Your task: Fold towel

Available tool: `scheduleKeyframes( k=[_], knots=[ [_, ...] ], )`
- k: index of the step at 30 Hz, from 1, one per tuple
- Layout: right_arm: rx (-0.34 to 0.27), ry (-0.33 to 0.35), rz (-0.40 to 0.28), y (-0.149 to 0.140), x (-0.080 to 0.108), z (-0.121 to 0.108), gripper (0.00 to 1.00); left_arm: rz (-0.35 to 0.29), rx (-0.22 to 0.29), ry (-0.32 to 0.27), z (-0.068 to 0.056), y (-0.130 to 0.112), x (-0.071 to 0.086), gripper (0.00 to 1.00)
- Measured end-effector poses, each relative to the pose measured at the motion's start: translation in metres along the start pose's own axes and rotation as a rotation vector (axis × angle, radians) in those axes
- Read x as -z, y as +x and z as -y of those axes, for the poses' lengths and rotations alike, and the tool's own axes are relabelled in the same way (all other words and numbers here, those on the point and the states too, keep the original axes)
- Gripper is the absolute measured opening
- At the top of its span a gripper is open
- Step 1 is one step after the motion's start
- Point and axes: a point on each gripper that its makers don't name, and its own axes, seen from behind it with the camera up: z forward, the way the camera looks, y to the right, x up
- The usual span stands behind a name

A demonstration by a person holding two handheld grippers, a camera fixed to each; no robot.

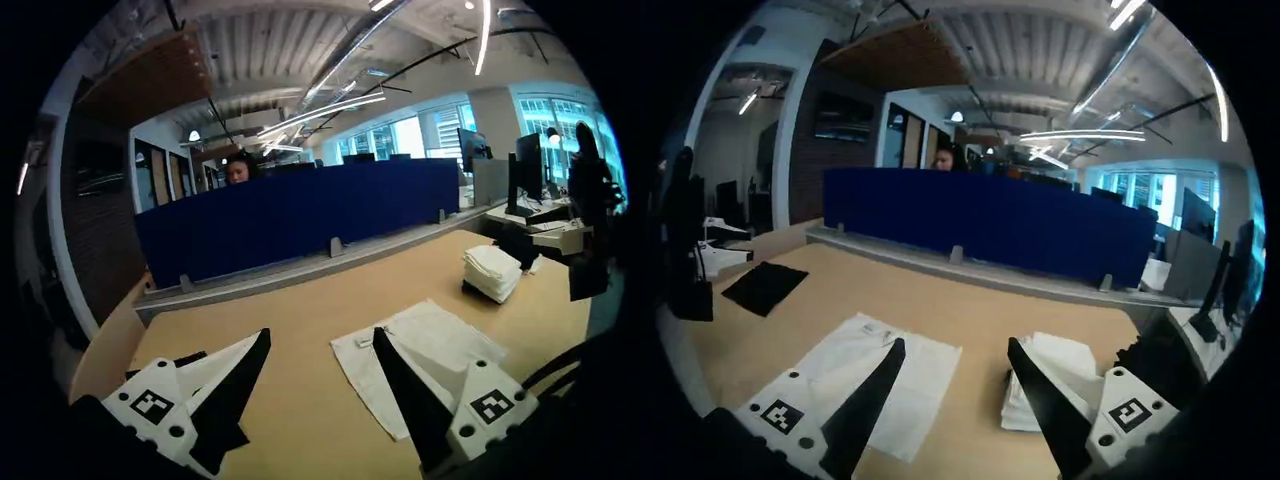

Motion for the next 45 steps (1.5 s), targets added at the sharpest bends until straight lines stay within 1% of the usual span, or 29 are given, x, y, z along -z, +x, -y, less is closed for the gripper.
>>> scheduleKeyframes(
  k=[5, 8, 11, 14, 20, 23, 30, 35, 41, 45],
  knots=[
    [0.043, 0.101, 0.085, -0.017, -0.001, 0.019, 1.00, 0.069, -0.019, -0.090, -0.019, -0.018, 0.001, 0.95],
    [0.068, 0.152, 0.136, -0.028, 0.000, 0.028, 1.00, 0.100, -0.021, -0.129, -0.027, -0.026, 0.002, 0.95],
    [0.092, 0.187, 0.183, -0.039, 0.000, 0.034, 1.00, 0.123, -0.016, -0.152, -0.031, -0.033, 0.003, 0.95],
    [0.110, 0.207, 0.209, -0.046, 0.001, 0.038, 1.00, 0.135, -0.012, -0.160, -0.034, -0.036, 0.001, 0.95],
    [0.113, 0.227, 0.230, -0.056, 0.000, 0.044, 1.00, 0.151, -0.022, -0.181, -0.042, -0.044, 0.000, 0.95],
    [0.111, 0.237, 0.247, -0.063, 0.000, 0.047, 1.00, 0.169, -0.029, -0.195, -0.048, -0.052, -0.001, 0.95],
    [0.132, 0.246, 0.277, -0.085, -0.002, 0.050, 1.00, 0.220, -0.030, -0.247, -0.068, -0.082, -0.005, 0.95],
    [0.135, 0.253, 0.307, -0.107, -0.007, 0.051, 1.00, 0.268, -0.030, -0.281, -0.081, -0.108, -0.010, 0.95],
    [0.132, 0.269, 0.356, -0.136, -0.012, 0.055, 1.00, 0.313, -0.042, -0.296, -0.091, -0.133, -0.021, 0.95],
    [0.136, 0.278, 0.392, -0.157, -0.015, 0.057, 1.00, 0.350, -0.051, -0.316, -0.098, -0.151, -0.026, 0.95]
  ],
)
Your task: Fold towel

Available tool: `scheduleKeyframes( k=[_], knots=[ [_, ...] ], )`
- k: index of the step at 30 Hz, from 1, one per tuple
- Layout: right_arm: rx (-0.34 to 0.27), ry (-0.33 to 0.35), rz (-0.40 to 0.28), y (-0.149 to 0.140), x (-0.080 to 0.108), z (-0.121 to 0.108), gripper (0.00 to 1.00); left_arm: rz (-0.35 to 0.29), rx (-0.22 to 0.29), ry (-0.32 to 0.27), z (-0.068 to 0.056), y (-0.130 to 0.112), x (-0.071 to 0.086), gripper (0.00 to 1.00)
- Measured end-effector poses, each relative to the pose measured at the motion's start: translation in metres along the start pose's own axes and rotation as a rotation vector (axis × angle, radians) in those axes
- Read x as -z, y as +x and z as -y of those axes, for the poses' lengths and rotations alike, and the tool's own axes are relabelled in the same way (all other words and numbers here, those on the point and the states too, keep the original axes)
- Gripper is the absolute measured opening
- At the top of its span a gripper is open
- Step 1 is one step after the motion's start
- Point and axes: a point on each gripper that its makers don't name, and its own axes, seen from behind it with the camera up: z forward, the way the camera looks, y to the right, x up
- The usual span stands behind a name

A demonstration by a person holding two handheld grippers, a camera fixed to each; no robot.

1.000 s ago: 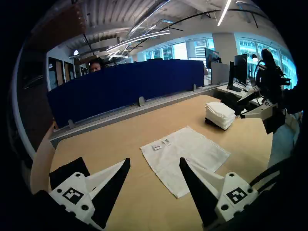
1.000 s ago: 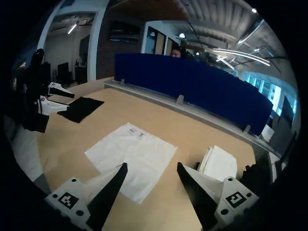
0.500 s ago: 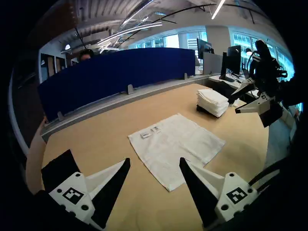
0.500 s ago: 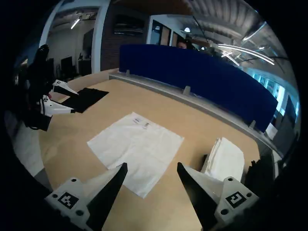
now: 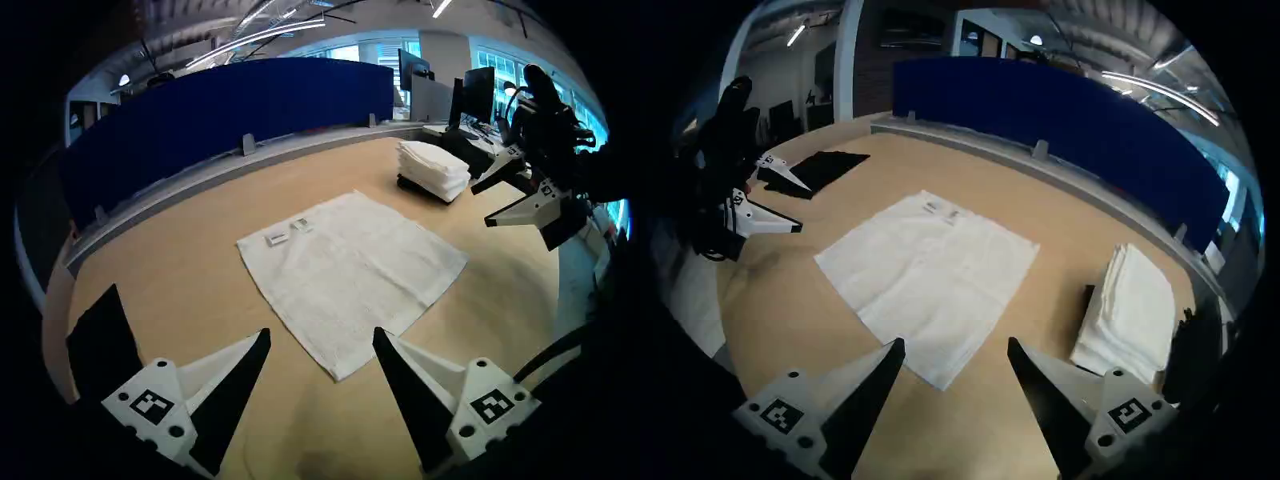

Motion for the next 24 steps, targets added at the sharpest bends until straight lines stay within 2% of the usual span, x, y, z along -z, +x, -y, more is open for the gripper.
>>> scheduleKeyframes(
  k=[8, 14, 24],
  knots=[
    [-0.003, 0.027, 0.064, -0.031, -0.018, 0.006, 1.00, 0.092, 0.001, -0.043, -0.012, -0.035, -0.024, 0.95],
    [-0.007, 0.045, 0.093, -0.047, -0.027, 0.009, 1.00, 0.141, 0.039, -0.058, -0.015, -0.051, -0.039, 0.95],
    [-0.034, 0.060, 0.111, -0.059, -0.036, 0.010, 0.99, 0.187, 0.067, -0.084, -0.021, -0.063, -0.048, 0.93]
  ],
)
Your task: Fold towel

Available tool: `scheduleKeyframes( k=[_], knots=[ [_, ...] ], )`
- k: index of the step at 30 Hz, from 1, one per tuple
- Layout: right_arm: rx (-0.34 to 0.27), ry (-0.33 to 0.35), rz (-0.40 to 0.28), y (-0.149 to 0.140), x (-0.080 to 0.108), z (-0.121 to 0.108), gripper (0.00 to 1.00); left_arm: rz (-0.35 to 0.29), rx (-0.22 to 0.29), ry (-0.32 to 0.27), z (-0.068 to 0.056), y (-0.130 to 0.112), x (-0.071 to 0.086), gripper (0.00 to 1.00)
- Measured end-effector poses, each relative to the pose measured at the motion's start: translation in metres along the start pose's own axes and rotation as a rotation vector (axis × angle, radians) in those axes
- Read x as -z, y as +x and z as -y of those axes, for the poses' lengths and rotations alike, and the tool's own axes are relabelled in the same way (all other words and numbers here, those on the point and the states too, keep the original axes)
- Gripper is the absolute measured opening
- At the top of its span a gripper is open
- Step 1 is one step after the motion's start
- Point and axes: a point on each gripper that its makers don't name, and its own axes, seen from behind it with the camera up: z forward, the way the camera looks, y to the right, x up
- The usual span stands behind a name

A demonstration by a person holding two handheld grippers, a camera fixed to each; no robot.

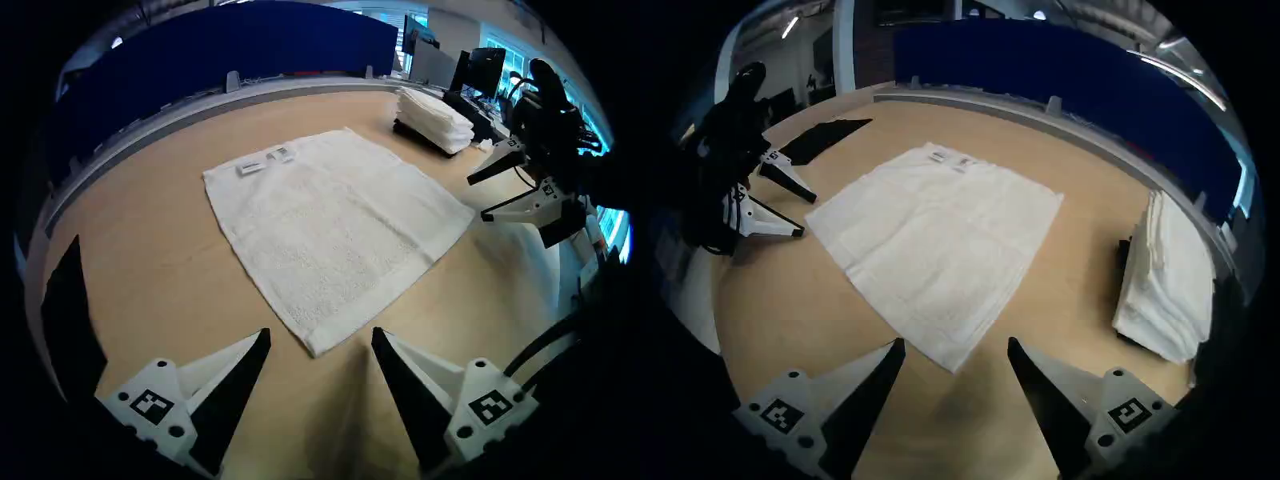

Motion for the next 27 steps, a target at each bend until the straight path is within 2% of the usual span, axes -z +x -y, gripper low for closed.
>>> scheduleKeyframes(
  k=[5, 9, 11, 15, 17, 21, 25, 27],
  knots=[
    [-0.014, 0.015, 0.007, -0.003, -0.004, 0.002, 0.98, 0.011, 0.001, 0.008, 0.002, -0.002, -0.003, 0.89],
    [-0.020, 0.015, 0.012, -0.007, -0.006, 0.001, 0.94, 0.012, -0.018, 0.033, 0.006, -0.004, -0.005, 0.77],
    [-0.018, 0.020, 0.017, -0.009, -0.007, 0.002, 0.89, 0.012, -0.028, 0.049, 0.008, -0.004, -0.005, 0.71],
    [-0.009, 0.019, 0.027, -0.014, -0.008, 0.003, 0.80, 0.016, -0.029, 0.057, 0.008, -0.004, -0.005, 0.64],
    [-0.005, 0.014, 0.031, -0.017, -0.009, 0.003, 0.77, 0.018, -0.028, 0.060, 0.009, -0.004, -0.005, 0.54],
    [-0.007, 0.016, 0.033, -0.020, -0.011, 0.005, 0.75, 0.021, -0.032, 0.062, 0.007, -0.004, -0.005, 0.46],
    [-0.011, 0.020, 0.035, -0.022, -0.012, 0.009, 0.62, 0.026, -0.039, 0.062, 0.003, -0.005, -0.006, 0.35],
    [-0.014, 0.020, 0.037, -0.023, -0.013, 0.010, 0.61, 0.027, -0.040, 0.065, 0.001, -0.005, -0.006, 0.33]
  ],
)
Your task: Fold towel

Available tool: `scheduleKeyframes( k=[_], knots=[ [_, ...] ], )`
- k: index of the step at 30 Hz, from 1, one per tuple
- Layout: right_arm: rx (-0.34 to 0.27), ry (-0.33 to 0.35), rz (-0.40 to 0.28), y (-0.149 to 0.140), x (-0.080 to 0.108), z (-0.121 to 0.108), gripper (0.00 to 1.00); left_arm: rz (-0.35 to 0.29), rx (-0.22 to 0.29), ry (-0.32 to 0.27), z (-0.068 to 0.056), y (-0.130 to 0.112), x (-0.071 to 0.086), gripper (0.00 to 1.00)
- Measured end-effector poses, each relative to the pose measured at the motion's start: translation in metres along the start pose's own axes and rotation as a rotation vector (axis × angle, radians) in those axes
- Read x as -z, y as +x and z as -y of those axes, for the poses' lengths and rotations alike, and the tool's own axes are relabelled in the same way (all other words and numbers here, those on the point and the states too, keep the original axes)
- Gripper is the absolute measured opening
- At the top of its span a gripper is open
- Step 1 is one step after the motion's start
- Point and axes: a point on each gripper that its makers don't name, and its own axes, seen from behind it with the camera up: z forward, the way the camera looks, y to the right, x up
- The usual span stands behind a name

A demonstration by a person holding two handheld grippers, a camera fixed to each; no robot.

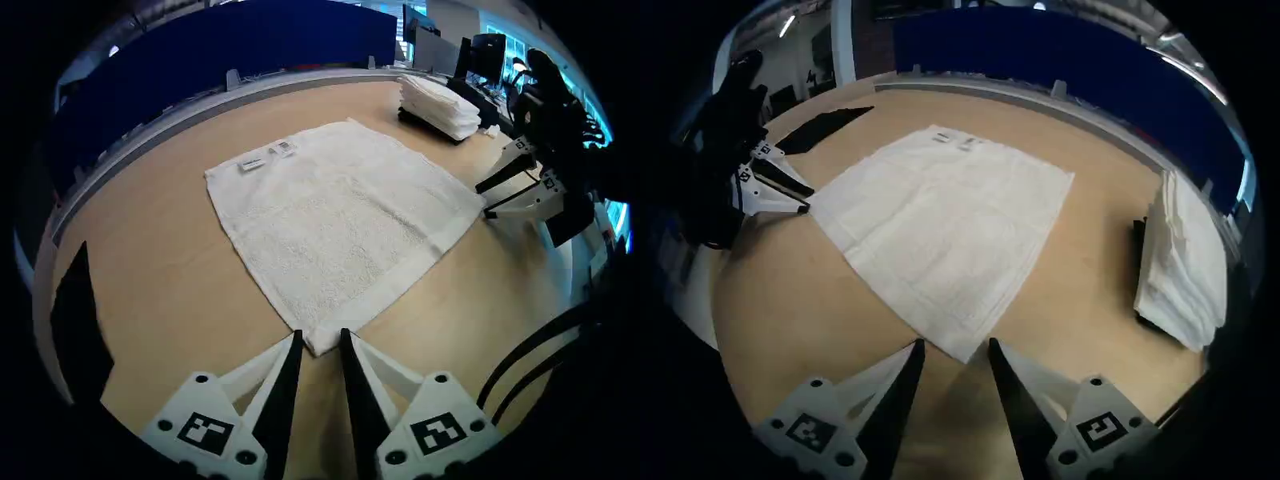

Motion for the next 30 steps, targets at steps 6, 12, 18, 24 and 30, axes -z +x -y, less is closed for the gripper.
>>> scheduleKeyframes(
  k=[6, 12, 18, 24, 30],
  knots=[
    [-0.013, -0.009, -0.008, -0.0011, 0.0013, -0.0010, 0.48, 0.002, 0.015, 0.003, -0.0010, -0.0004, 0.0010, 0.29],
    [-0.025, -0.015, -0.009, -0.0007, 0.0011, -0.0040, 0.40, 0.011, 0.001, -0.002, -0.0001, -0.0009, 0.0018, 0.26],
    [-0.021, -0.018, -0.008, -0.0012, 0.0007, -0.0044, 0.40, 0.011, -0.003, -0.001, -0.0001, -0.0016, 0.0033, 0.25],
    [-0.026, -0.023, 0.002, -0.0010, 0.0004, -0.0058, 0.32, 0.010, -0.018, -0.001, 0.0001, -0.0007, 0.0029, 0.22],
    [-0.016, -0.025, 0.004, -0.0005, 0.0006, -0.0041, 0.19, 0.002, -0.058, 0.016, 0.0002, 0.0000, 0.0013, 0.14]
  ],
)
